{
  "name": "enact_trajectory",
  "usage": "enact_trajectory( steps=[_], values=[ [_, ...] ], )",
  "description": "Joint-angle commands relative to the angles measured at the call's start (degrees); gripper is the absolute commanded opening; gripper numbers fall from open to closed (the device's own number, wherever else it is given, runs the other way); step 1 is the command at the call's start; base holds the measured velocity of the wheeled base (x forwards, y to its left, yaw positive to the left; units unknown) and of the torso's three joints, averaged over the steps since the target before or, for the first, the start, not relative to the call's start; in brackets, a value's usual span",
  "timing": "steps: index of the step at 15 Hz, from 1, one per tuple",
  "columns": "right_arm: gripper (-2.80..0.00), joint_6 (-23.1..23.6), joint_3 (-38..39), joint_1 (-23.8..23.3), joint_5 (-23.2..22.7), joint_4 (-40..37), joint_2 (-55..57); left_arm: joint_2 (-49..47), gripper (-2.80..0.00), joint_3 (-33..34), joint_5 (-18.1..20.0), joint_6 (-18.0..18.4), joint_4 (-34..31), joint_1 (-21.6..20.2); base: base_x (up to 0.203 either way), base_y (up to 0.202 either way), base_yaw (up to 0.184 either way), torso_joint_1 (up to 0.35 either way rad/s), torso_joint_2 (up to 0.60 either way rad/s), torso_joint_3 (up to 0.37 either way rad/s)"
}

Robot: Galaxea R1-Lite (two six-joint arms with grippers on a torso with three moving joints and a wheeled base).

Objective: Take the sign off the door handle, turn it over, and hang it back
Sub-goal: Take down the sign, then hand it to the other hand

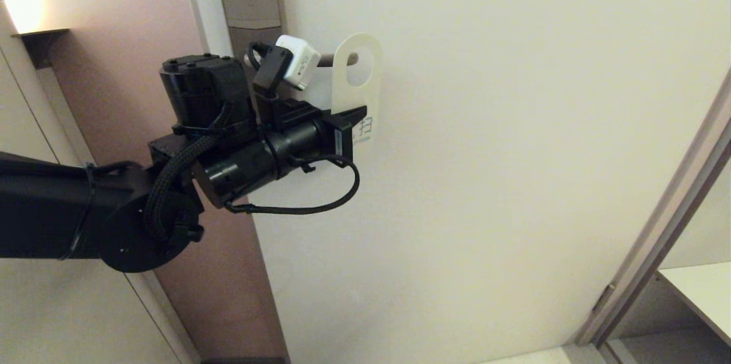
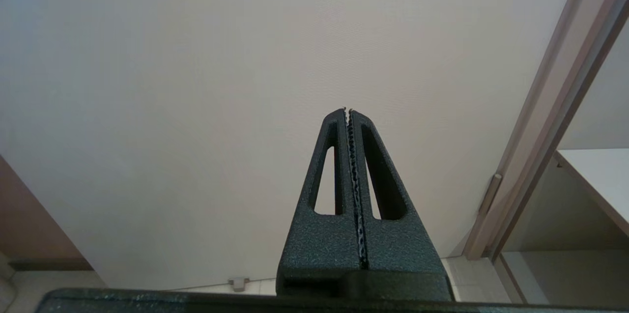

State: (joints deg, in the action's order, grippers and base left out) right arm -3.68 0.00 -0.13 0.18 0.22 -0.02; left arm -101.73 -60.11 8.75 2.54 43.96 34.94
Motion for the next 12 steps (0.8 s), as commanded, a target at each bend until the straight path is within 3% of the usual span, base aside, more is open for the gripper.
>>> enact_trajectory(
  steps=[1,8,10,12],
  values=[
    [-2.8,0.0,0.0,0.0,0.0,0.0,0.0,0.4,-2.8,0.2,0.1,0.0,0.2,0.7,0.0,0.0,0.0,0.0,0.0,0.0],
    [-2.8,0.0,0.0,0.0,0.0,0.0,0.0,5.0,-2.8,3.6,1.1,0.0,-0.2,5.5,0.0,0.0,0.0,0.0,0.0,0.0],
    [-2.8,0.0,0.0,0.0,0.0,0.0,0.0,7.4,-2.8,6.3,3.5,-0.1,-0.6,6.8,0.0,0.0,0.0,0.0,0.0,0.0],
    [-2.8,0.0,0.0,0.0,0.0,0.0,0.0,10.4,-2.8,8.8,8.3,-0.2,-1.9,7.6,0.0,0.0,0.0,0.0,0.0,0.0]
  ],
)
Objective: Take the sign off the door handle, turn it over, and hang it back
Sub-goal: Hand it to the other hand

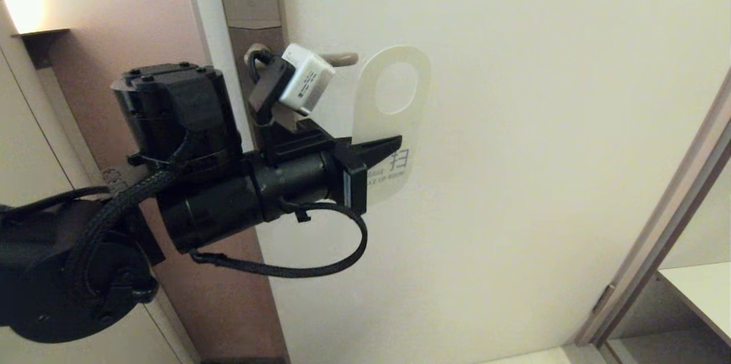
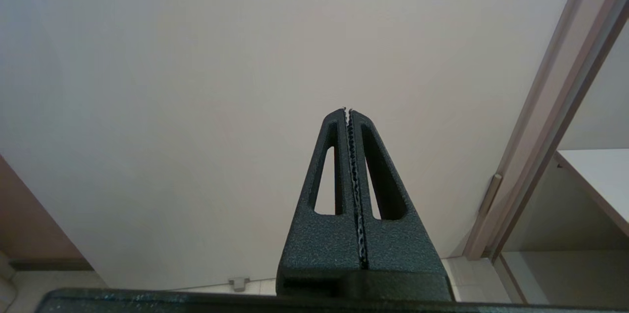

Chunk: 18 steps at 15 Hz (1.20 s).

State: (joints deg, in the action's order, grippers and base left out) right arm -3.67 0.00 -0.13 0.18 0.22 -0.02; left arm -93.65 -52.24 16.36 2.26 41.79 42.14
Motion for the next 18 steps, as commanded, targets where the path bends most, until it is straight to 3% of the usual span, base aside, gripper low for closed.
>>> enact_trajectory(
  steps=[1,3,5,9,18],
  values=[
    [-2.8,0.0,0.0,0.0,0.0,0.0,0.0,3.6,-2.8,1.4,3.4,-0.4,-1.0,0.6,0.0,0.0,0.0,0.0,0.0,0.0],
    [-2.8,0.0,0.0,0.0,0.0,0.0,0.0,5.2,-2.8,1.4,9.1,-2.3,-3.6,0.7,0.0,0.0,0.0,0.0,0.0,0.0],
    [-2.8,0.0,0.0,0.0,0.0,0.0,0.0,5.8,-2.8,1.3,12.3,-4.9,-3.8,0.9,0.0,0.0,0.0,0.0,0.0,0.0],
    [-2.8,0.0,0.0,0.0,0.0,0.0,0.0,6.5,-2.8,1.4,13.7,-10.2,-3.8,3.3,0.0,0.0,0.0,0.0,0.0,0.0],
    [-2.8,2.2,0.0,0.0,-0.2,-0.1,0.0,7.4,-2.8,3.5,14.5,-12.5,-3.6,5.8,0.0,0.0,0.0,0.0,0.0,0.0]
  ],
)
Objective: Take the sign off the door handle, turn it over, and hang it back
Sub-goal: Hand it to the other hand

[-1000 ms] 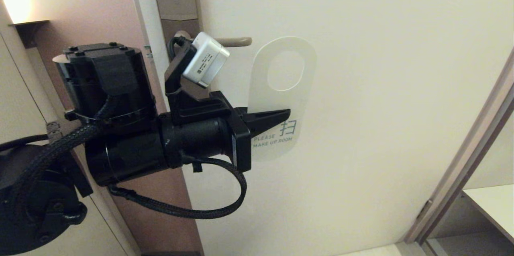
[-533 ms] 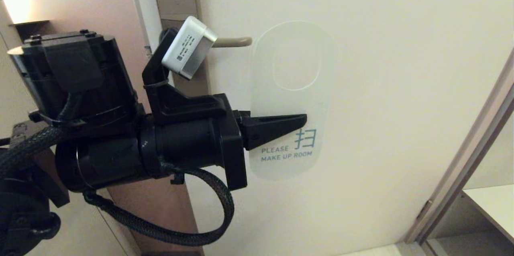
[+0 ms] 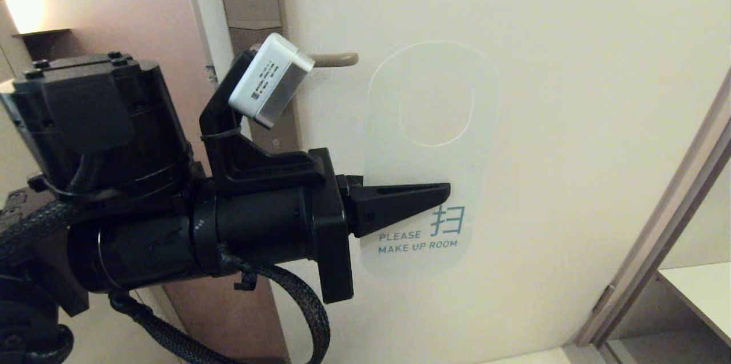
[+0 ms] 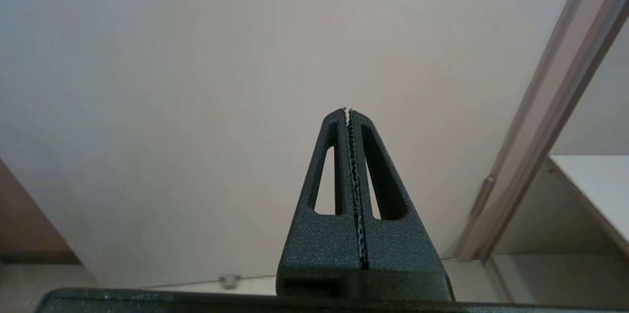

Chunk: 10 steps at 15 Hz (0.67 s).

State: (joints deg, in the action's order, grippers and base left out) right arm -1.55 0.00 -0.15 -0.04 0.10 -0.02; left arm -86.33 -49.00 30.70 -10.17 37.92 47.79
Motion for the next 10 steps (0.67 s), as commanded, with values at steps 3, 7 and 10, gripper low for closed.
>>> enact_trajectory(
  steps=[3,7,10],
  values=[
    [-2.8,1.6,0.0,0.0,-0.4,0.0,0.0,-0.9,-2.8,1.9,3.5,-0.1,0.5,-0.5,0.0,0.0,0.0,0.0,0.0,0.0],
    [-2.8,2.0,0.0,0.1,-0.5,0.0,0.0,-9.1,-2.8,1.7,7.4,0.3,9.8,-4.4,0.0,0.0,0.0,0.0,0.0,0.0],
    [-2.8,2.3,-0.2,0.0,-0.4,-0.3,0.0,-15.8,-2.8,1.3,16.3,-0.1,19.2,-7.5,0.0,0.0,0.0,0.0,0.0,0.0]
  ],
)
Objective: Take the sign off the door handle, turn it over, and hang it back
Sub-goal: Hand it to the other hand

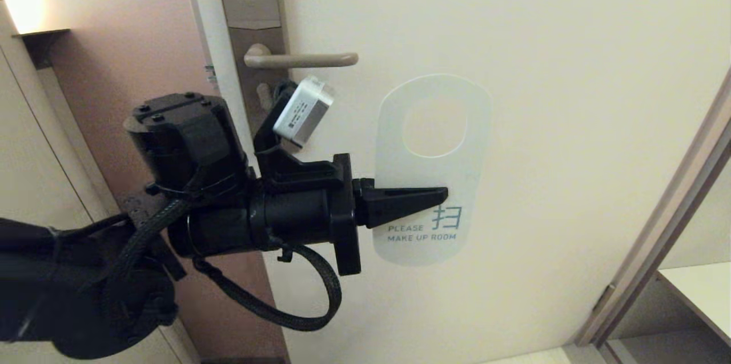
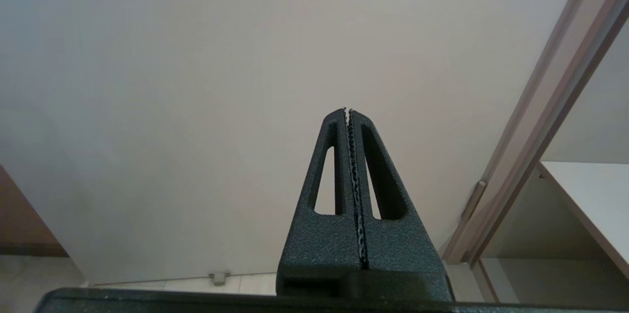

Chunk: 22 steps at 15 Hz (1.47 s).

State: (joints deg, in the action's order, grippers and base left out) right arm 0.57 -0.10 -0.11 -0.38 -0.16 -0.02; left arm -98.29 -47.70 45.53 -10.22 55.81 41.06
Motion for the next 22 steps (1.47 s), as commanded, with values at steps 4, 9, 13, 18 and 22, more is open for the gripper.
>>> enact_trajectory(
  steps=[4,9,13,18,22],
  values=[
    [-2.8,1.9,-2.9,0.0,-1.2,-7.3,0.4,-8.5,-2.8,-5.7,4.2,-3.1,3.1,-1.7,0.0,0.0,0.0,0.0,0.0,0.0],
    [-2.8,2.9,-7.0,0.0,-3.4,-7.9,7.6,-11.6,-2.8,-7.1,4.4,-3.8,4.6,-1.7,0.0,0.0,0.0,0.0,0.0,0.0],
    [-2.8,0.1,-16.7,0.4,-4.7,-6.3,24.0,-11.7,-2.8,-7.9,4.3,-3.9,4.7,-1.7,0.0,0.0,0.0,0.0,0.0,0.0],
    [-2.8,0.2,-25.3,0.4,-20.5,1.4,43.8,-12.1,-2.8,-9.6,4.5,-4.5,4.7,-1.6,0.0,0.0,0.0,0.0,0.0,0.0],
    [-2.8,6.5,-29.9,5.5,-32.8,3.0,54.0,-13.8,-2.8,-12.8,4.6,-5.7,4.7,-1.4,0.0,0.0,0.0,0.0,0.0,0.0]
  ],
)
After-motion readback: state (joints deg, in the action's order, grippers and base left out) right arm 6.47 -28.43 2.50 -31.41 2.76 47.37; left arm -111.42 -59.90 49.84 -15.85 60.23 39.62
